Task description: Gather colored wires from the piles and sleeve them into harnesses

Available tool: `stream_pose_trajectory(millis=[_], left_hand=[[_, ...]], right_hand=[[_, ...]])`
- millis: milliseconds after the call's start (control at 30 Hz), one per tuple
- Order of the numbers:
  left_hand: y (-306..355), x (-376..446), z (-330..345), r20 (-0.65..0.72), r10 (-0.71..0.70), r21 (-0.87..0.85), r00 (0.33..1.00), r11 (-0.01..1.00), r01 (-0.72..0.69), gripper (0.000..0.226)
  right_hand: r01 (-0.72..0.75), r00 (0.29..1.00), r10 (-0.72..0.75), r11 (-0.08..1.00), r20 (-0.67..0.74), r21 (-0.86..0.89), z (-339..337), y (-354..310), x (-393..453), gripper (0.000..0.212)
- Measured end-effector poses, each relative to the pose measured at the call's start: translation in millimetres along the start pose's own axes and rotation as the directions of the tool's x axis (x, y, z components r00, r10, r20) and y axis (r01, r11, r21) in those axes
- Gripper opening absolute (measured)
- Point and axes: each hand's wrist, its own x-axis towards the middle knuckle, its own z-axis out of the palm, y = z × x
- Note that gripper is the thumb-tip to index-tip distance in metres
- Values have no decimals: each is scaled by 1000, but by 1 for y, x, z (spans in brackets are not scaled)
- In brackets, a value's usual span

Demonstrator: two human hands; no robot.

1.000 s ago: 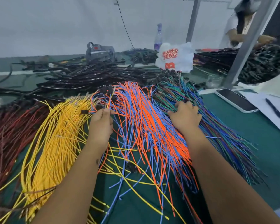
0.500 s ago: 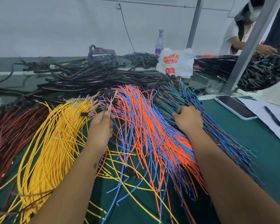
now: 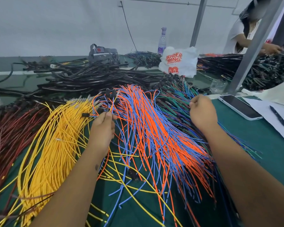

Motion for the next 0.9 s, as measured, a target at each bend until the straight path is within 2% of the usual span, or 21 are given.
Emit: stream_pose_trajectory(millis=[67,133,200,267,333,400,467,567,633,700,767,833,900], left_hand=[[0,0,0,-5,4,-18,1000,1000,-5,32],[0,-1,0,-6,13,-23,1000,1000,-13,32],[0,-1,-1,-7,19,-28,1000,999,-20,32],[0,-2,-1,-6,24,-35,1000,999,-24,32],[0,-2,-1,-10,23,-32,1000,999,-23,32],[-1,-1,-1,-9,27,-39,1000,999,-27,33],[-2,0,-1,-6,32,-47,999,998,-32,33],[-3,2,-1,-4,30,-51,1000,998,-30,32],[-4,3,-2,-6,27,-55,1000,998,-27,32],[-5,3,-2,-9,26,-57,1000,998,-26,32],[-5,4,-2,-11,25,-54,1000,998,-25,32],[-5,4,-2,-15,23,-52,1000,998,-23,32],[-5,4,-2,-17,19,-57,1000,998,-20,32]], right_hand=[[16,989,0,994,-147,106,-4,1,0,13],[109,947,-29,966,-320,235,-10,-1,-3,10],[178,918,-34,925,-395,335,-13,-2,-5,10],[147,958,-36,912,-284,382,-13,-1,-4,16],[101,983,-46,945,-177,312,-11,5,-3,24],[80,981,-29,962,-193,262,-10,14,-4,23],[37,983,16,958,-183,284,-10,19,-6,22],[-10,1000,15,970,-18,242,-8,18,-7,15],[-8,988,-8,995,157,102,-7,13,-8,7],[40,968,-16,995,250,-91,-5,10,-9,8],[49,980,-20,988,198,-145,-8,4,-9,9],[54,995,-43,991,90,-121,-14,-4,-7,17],[60,997,-55,995,60,-83,-20,-11,-1,17]])
